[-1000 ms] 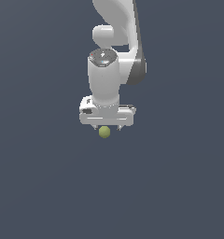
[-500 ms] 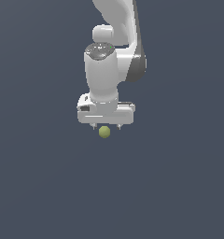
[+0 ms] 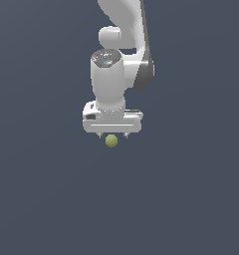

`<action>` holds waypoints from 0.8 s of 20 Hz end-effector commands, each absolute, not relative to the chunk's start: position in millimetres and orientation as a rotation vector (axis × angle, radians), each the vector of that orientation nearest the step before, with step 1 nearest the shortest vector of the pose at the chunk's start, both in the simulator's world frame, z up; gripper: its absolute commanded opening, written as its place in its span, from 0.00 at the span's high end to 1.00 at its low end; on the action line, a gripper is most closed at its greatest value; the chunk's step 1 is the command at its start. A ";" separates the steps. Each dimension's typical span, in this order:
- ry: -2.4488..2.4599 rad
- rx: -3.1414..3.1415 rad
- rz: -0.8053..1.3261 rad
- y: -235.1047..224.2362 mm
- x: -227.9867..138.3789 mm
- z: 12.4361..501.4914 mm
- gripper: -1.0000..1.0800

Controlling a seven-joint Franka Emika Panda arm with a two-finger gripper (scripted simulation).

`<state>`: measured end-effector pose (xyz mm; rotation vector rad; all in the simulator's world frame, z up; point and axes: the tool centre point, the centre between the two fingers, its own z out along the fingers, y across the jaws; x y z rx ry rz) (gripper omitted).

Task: Pick up the object and move it to a goal position.

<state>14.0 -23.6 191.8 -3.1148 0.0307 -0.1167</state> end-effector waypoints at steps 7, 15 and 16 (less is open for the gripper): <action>-0.119 -3.130 -0.061 -33.5 -20.7 139.6 0.04; -0.256 -3.130 -0.011 -40.1 -56.2 98.2 0.04; -0.265 -3.130 -0.008 -40.5 -58.8 95.5 0.04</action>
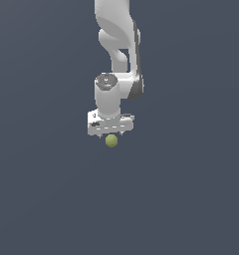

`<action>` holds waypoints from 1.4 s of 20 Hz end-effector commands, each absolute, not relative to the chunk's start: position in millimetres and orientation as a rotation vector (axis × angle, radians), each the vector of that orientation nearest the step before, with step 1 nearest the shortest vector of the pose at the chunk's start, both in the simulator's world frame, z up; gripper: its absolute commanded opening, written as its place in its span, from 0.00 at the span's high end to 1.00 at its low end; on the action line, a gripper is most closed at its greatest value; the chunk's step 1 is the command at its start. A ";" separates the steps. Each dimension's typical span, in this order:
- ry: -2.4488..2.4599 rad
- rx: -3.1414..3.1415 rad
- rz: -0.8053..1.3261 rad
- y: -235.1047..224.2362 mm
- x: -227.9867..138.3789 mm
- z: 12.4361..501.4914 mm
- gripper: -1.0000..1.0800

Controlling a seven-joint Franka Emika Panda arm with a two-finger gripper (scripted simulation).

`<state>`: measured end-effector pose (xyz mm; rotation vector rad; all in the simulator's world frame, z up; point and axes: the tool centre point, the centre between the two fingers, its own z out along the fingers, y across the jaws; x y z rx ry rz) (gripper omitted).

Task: Pick up the object and move it to a goal position.

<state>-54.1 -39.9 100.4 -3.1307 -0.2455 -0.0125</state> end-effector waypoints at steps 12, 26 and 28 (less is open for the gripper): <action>-0.282 -3.129 0.000 -41.3 -64.4 78.3 0.04; -0.286 -3.128 0.000 -41.5 -65.2 39.4 1.00; -0.286 -3.128 0.000 -41.5 -65.2 39.4 1.00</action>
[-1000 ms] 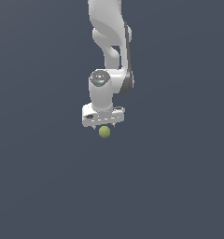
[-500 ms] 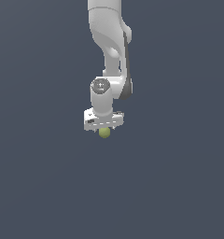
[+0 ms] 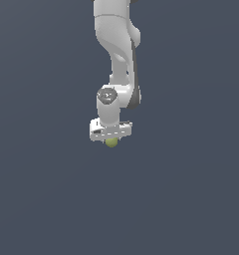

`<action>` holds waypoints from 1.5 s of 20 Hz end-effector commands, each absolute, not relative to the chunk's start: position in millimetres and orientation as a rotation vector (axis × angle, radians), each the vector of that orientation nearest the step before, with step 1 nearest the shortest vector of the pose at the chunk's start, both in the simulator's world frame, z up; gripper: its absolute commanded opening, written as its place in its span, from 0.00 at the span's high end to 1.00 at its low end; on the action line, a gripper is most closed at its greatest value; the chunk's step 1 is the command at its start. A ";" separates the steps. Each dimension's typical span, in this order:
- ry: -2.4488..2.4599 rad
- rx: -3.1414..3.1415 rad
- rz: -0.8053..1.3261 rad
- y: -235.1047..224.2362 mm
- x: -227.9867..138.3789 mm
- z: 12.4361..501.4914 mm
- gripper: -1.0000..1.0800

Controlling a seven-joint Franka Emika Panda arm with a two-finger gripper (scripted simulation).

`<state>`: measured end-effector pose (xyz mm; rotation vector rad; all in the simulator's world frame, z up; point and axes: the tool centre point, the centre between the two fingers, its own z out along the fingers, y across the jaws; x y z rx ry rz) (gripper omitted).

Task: Pick up the object and move it to a goal position.

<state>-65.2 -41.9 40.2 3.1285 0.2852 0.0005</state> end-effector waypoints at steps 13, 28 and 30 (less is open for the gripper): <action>0.286 3.129 0.000 -30.6 -57.7 42.5 1.00; 0.285 3.128 0.000 64.9 9.1 65.8 1.00; 0.285 3.128 0.000 79.7 19.7 69.4 1.00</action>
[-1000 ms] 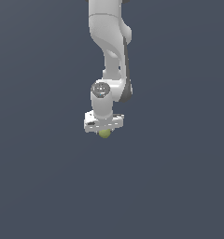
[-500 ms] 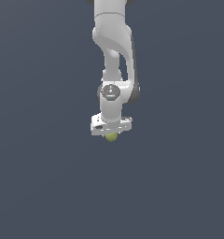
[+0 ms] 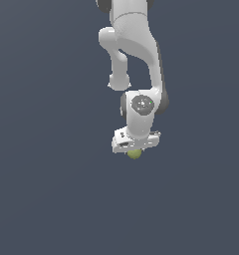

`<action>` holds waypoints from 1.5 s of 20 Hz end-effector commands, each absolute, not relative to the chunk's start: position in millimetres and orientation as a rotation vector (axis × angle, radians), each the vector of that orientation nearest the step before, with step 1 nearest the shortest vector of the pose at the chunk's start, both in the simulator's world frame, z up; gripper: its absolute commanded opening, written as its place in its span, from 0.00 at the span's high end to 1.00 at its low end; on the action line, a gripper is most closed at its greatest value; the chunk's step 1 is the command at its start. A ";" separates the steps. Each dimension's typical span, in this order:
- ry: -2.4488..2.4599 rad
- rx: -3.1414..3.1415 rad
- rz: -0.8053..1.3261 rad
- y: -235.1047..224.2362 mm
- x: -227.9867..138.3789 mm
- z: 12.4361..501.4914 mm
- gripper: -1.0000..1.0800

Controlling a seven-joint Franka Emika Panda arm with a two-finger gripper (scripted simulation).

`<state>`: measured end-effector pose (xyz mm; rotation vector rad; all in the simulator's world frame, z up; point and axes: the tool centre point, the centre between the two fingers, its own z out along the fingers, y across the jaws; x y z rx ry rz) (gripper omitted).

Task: Pick up the object and move it to a goal position.

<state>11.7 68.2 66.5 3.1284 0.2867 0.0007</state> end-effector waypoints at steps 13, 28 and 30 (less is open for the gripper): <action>0.285 3.128 0.000 156.4 76.8 87.8 1.00; 0.286 3.129 0.000 203.7 114.7 98.8 1.00; 0.286 3.129 0.000 206.0 116.8 99.4 1.00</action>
